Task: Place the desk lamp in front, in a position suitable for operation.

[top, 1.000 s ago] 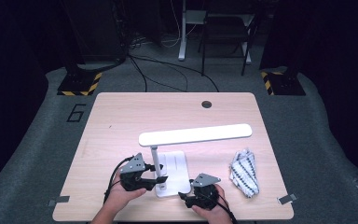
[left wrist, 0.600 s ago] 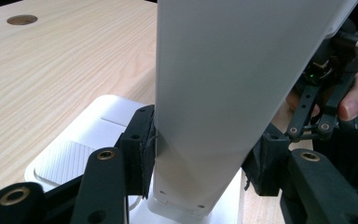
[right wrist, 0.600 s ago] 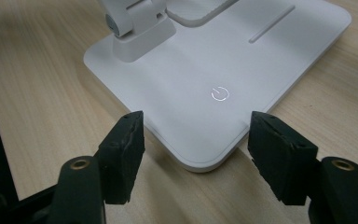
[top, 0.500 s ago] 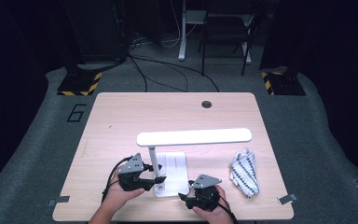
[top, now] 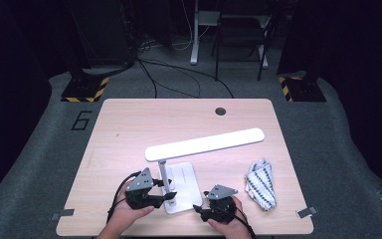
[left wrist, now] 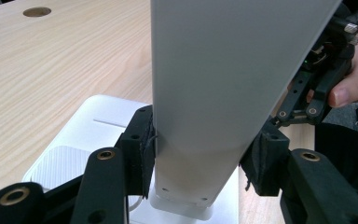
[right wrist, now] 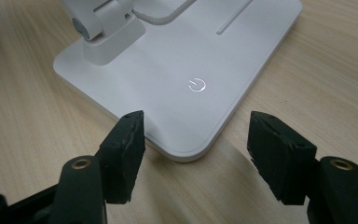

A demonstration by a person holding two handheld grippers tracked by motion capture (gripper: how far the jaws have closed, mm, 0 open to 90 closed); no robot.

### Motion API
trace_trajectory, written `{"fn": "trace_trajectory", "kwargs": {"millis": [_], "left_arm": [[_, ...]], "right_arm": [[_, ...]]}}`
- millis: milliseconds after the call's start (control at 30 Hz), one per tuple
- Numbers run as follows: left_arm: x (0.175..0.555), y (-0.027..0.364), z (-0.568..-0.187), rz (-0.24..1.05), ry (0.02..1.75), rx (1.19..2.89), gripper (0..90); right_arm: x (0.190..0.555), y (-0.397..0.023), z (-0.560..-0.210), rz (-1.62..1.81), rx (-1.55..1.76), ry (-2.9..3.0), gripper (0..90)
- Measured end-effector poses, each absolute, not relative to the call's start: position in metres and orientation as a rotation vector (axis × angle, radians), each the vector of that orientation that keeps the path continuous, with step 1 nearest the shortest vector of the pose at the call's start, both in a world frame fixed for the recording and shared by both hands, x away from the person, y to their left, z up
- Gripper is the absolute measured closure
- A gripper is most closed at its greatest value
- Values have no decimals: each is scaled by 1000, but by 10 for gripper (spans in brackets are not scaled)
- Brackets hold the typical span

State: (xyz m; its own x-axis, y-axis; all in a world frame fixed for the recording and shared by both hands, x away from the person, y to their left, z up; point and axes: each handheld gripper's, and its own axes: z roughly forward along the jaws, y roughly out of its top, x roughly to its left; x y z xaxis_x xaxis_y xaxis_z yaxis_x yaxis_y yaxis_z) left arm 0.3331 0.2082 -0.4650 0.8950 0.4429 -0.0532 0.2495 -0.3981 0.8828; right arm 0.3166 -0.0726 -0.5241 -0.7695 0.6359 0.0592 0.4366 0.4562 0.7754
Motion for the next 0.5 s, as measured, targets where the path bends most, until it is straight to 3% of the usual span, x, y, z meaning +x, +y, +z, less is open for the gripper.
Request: {"fn": "trace_trajectory", "kwargs": {"millis": [500], "left_arm": [[329,205,-464,300,527,2009,523]], "right_arm": [[319,-76,-515,1230,912,2424,379]]}}
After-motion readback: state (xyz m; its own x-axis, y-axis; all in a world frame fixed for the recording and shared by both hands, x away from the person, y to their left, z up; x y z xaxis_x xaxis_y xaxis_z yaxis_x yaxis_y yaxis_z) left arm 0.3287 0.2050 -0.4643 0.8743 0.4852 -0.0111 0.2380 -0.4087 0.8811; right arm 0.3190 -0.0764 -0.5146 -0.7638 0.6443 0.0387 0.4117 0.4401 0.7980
